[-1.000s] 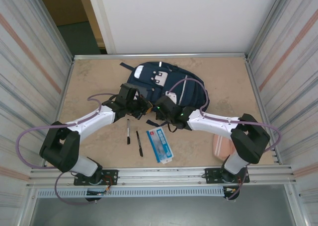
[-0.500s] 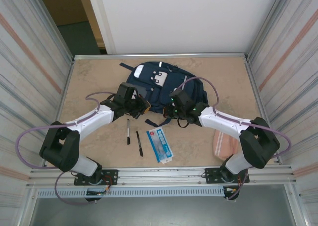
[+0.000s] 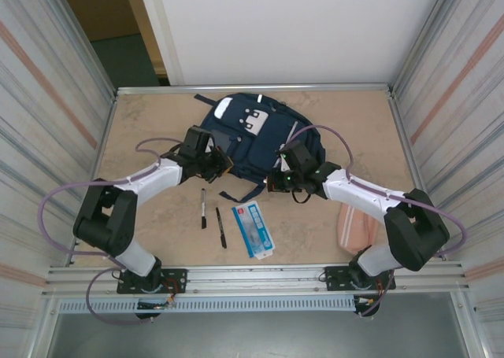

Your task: Pack the student bag

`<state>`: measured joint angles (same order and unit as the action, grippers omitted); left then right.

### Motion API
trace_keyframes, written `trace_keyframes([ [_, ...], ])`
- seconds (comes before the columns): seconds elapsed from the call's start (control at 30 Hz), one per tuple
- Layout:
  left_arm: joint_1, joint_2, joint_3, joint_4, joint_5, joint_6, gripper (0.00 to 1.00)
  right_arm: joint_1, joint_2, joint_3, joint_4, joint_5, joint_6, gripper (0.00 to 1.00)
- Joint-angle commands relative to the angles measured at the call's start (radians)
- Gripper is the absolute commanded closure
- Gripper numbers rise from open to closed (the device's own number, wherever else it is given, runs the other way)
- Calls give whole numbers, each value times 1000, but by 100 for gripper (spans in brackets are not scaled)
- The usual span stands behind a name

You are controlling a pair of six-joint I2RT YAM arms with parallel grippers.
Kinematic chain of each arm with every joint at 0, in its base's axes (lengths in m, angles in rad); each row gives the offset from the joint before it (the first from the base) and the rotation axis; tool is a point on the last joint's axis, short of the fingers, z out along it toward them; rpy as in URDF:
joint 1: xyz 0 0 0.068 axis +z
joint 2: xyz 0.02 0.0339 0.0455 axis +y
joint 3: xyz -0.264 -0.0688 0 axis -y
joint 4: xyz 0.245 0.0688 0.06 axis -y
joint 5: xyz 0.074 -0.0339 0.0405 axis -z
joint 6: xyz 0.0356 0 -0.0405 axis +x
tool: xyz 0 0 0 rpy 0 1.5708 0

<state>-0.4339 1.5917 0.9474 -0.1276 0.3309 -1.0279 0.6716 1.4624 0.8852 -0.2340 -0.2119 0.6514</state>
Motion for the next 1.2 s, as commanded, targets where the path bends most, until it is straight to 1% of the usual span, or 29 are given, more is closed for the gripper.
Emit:
trace_keyframes([
  [0.0, 29, 31, 31, 61, -24, 60, 80, 1, 55, 19, -7, -71, -20, 100],
  [0.03, 37, 37, 14, 86, 8, 37, 68, 7, 73, 31, -16, -76, -15, 100],
  [0.07, 42, 40, -7, 119, 34, 12, 62, 19, 83, 34, -14, -73, -9, 100],
  [0.13, 42, 38, -39, 141, 53, -20, 59, 40, 96, 25, 10, -63, 0, 100],
  [0.2, 35, 24, -61, 128, 60, -39, 56, 53, 110, 25, 17, -53, -1, 100],
  [0.27, 15, 3, -88, 108, 46, -46, 53, 55, 125, 44, -13, -46, 1, 100],
  [0.3, 7, -5, -94, 92, 36, -45, 51, 59, 126, 51, -26, -34, 1, 97],
  [0.37, -11, -12, -106, 75, 9, -35, 48, 83, 119, 46, -28, 9, -11, 79],
  [0.43, -17, -13, -111, 67, -16, -39, 47, 106, 124, 41, -15, 43, -21, 70],
  [0.47, -19, -13, -113, 68, -26, -46, 46, 111, 130, 45, -14, 49, -16, 68],
  [0.57, -19, -12, -109, 78, -52, -56, 46, 141, 138, 48, -3, 118, 37, 61],
  [0.63, -20, -7, -94, 71, -69, -45, 45, 162, 156, 34, 24, 197, 44, 58],
  [0.73, -24, 6, -89, 73, -96, -59, 46, 176, 208, 51, 12, 333, 61, 58],
  [0.8, -27, 23, -98, 108, -97, -77, 47, 189, 228, 64, 15, 384, 87, 58],
  [0.9, -28, 57, -99, 163, -65, -93, 52, 201, 255, 64, 92, 366, 119, 58],
  [1.0, -29, 81, -78, 154, -65, -91, 57, 206, 291, 104, 87, 376, 120, 58],
  [1.17, -30, 108, -52, 130, -73, -64, 73, 209, 307, 112, 128, 407, 58, 59],
])
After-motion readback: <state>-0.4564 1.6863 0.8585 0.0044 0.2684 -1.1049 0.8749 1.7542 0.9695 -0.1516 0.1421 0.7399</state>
